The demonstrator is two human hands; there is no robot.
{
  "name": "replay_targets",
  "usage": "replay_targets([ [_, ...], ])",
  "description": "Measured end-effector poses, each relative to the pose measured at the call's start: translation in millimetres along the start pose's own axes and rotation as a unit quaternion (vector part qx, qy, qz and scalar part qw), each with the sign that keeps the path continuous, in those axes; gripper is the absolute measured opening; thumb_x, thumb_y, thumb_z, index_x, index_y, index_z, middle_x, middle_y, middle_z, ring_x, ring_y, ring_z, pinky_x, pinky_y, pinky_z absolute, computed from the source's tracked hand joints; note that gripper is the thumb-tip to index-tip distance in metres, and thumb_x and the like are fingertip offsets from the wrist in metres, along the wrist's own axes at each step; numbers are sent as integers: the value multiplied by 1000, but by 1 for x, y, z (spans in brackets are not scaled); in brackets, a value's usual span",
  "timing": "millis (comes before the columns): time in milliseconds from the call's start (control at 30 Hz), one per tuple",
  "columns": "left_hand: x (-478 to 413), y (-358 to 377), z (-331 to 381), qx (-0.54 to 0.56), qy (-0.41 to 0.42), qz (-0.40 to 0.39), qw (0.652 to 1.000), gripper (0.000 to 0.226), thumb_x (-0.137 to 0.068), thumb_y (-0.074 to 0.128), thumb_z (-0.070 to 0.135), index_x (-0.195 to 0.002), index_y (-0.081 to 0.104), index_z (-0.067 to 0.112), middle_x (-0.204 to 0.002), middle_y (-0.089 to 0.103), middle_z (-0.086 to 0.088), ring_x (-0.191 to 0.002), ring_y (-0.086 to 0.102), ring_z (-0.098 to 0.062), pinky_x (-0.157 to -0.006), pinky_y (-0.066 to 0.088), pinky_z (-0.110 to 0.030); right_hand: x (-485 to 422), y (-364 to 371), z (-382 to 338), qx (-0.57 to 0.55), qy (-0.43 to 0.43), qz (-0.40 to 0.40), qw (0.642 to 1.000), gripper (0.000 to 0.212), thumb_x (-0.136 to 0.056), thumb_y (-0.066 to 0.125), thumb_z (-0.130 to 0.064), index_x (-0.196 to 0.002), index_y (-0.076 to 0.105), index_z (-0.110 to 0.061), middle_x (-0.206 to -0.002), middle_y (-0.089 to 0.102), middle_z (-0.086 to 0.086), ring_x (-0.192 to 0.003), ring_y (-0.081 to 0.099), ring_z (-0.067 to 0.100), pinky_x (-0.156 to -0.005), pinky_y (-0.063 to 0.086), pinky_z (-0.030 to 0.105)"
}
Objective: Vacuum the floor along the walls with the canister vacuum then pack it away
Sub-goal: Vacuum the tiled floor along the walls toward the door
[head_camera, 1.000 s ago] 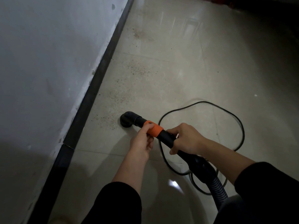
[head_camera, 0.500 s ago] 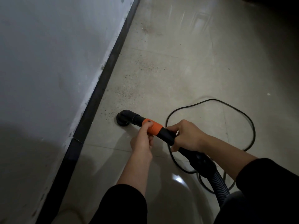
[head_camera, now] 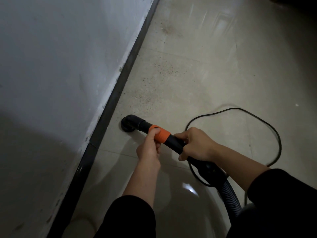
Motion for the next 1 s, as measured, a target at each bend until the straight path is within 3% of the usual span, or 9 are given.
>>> replay_targets([
  [600, -12, -26, 22, 26, 9, 4, 1000, 23, -78, 73, 31, -89, 65, 13, -91, 63, -3, -79, 57, -13, -62, 45, -22, -21, 20, -34, 32, -46, 18, 998, 42, -62, 80, -10, -101, 72, -20, -85, 71, 7, -72, 65, 21, -67, 53, 32],
  [833, -21, -26, 27, 20, 11, -12, 1000, 39, -79, 70, 35, -110, 65, 12, -101, 68, -3, -83, 60, -12, -63, 44, -23, -23, 22, -41, 47, -63, 47, 996, 37, -65, 76, -8, -100, 71, -16, -85, 68, 7, -76, 62, 24, -69, 53, 36],
  [1000, -26, -24, 30, 5, 15, -27, 1000, 23, -83, 66, 35, -96, 63, 16, -102, 67, -3, -86, 60, -13, -65, 44, -23, -25, 24, -43, 65, -69, 66, 993, 28, -67, 72, -7, -94, 68, -14, -80, 65, 8, -73, 61, 25, -57, 44, 29],
])
Point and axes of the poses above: each hand's wrist, its own x-axis away from the middle knuckle, its own y-axis out of the palm, z = x × y, the point moved 7 cm from there along -x, towards the middle knuckle
